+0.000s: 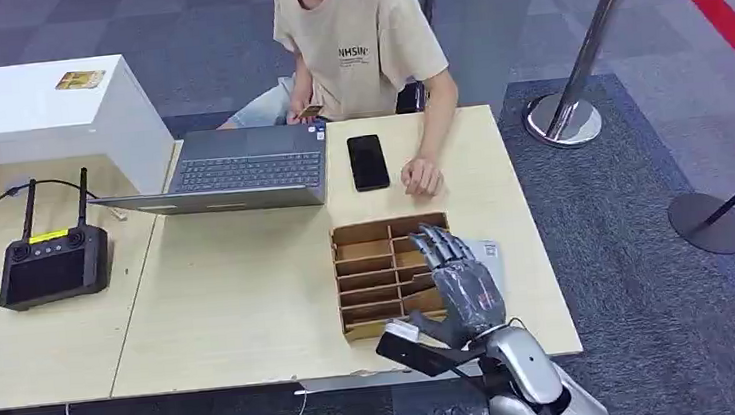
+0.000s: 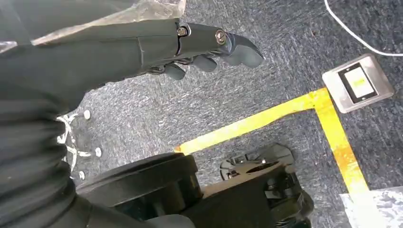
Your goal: Pass the card to the sensor for recognition and then transmit it.
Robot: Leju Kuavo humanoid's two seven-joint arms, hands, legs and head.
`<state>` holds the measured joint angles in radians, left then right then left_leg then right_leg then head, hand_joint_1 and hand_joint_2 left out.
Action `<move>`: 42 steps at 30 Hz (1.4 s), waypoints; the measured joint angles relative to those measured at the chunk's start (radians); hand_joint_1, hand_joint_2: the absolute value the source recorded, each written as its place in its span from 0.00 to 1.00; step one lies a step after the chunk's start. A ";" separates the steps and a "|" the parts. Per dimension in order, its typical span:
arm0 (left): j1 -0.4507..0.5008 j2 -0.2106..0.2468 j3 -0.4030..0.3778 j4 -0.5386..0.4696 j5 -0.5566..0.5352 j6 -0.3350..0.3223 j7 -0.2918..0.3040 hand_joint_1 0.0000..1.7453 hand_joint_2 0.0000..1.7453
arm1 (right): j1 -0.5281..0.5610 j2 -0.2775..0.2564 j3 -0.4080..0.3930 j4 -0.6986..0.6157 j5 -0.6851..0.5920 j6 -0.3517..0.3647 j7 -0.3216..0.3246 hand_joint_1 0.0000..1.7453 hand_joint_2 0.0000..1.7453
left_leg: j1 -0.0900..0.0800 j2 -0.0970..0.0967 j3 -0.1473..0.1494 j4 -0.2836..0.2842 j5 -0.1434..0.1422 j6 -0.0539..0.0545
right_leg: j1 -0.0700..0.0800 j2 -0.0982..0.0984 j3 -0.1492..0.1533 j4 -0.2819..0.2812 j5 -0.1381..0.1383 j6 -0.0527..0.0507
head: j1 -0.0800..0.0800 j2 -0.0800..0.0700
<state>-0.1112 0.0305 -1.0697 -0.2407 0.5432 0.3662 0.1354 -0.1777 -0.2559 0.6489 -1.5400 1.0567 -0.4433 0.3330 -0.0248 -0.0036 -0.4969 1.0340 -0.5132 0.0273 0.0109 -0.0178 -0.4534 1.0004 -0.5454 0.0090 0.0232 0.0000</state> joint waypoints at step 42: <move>0.000 0.000 -0.015 0.000 0.002 0.008 -0.018 0.00 1.00 | -0.070 -0.010 0.002 0.033 0.012 0.068 0.062 0.27 1.00 | 0.000 0.000 0.000 0.000 0.000 0.000 | 0.000 0.000 0.000 0.000 0.000 0.000 | 0.000 0.000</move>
<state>-0.1111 0.0301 -1.0845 -0.2407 0.5451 0.3742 0.1179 -0.2475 -0.2663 0.6504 -1.5072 1.0689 -0.3758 0.3948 -0.0248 -0.0036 -0.4969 1.0340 -0.5132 0.0274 0.0109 -0.0178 -0.4534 1.0004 -0.5454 0.0090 0.0233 0.0000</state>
